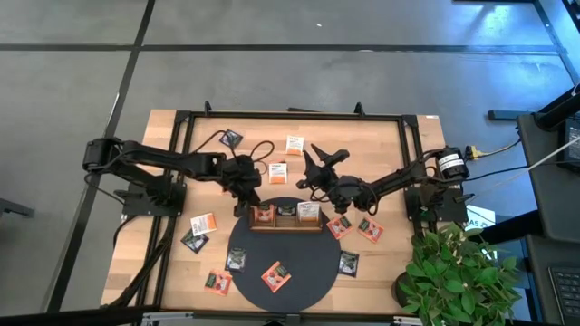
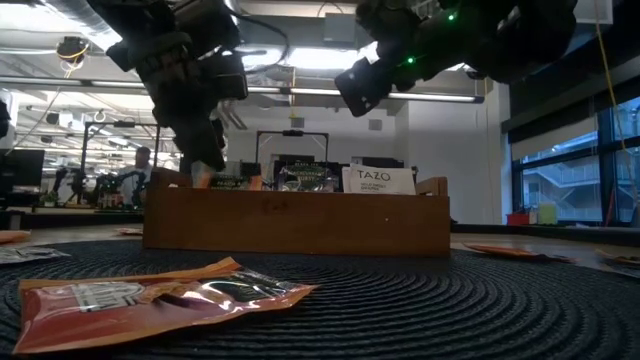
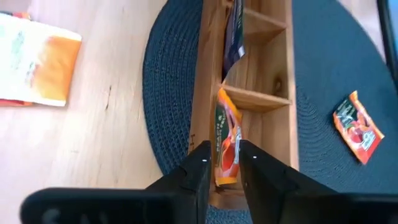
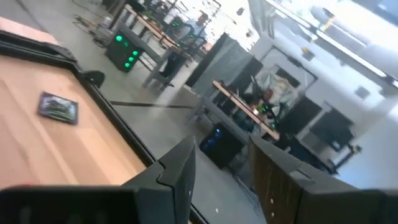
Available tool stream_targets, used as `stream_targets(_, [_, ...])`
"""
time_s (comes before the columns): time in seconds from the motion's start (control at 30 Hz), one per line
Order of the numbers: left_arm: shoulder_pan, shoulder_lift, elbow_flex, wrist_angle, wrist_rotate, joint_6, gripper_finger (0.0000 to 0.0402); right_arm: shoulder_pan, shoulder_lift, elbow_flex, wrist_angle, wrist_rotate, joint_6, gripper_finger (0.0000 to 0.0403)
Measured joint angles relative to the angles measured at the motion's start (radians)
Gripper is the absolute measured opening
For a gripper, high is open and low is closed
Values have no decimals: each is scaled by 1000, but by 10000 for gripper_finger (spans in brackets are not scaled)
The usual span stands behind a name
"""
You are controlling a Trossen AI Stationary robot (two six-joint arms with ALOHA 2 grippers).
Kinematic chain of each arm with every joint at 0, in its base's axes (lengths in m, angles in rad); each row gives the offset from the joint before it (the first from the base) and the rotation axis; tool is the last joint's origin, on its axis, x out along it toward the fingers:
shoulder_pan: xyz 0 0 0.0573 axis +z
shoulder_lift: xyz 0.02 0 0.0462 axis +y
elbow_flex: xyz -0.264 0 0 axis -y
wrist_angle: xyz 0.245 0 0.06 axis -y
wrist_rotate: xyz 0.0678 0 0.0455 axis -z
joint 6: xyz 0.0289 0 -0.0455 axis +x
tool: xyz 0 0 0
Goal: Pick & Place Tea
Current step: Put the white tea bag into the right section of the wooden organizer
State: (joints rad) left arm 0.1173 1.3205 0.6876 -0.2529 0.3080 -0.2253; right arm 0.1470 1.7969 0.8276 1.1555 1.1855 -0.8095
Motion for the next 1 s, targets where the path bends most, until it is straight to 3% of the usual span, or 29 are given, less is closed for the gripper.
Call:
stream_targets(0.23, [101,-89,1,79,-66,23,81,-38,0,7,49,26,16,146])
stream_targets(0.4, [224,-72,1,172,-80,84,80,-57,0,25,45,24,25,148])
stream_targets(0.5, [283,-36,1,280,-81,117,82,-71,0,30,22,-17,143,153])
stream_targets(0.67, [343,22,1,433,-43,127,83,-109,0,30,-229,-377,485,153])
stream_targets(1.0, [363,194,71,480,-24,155,83,-273,-60,30,-606,-1009,899,154])
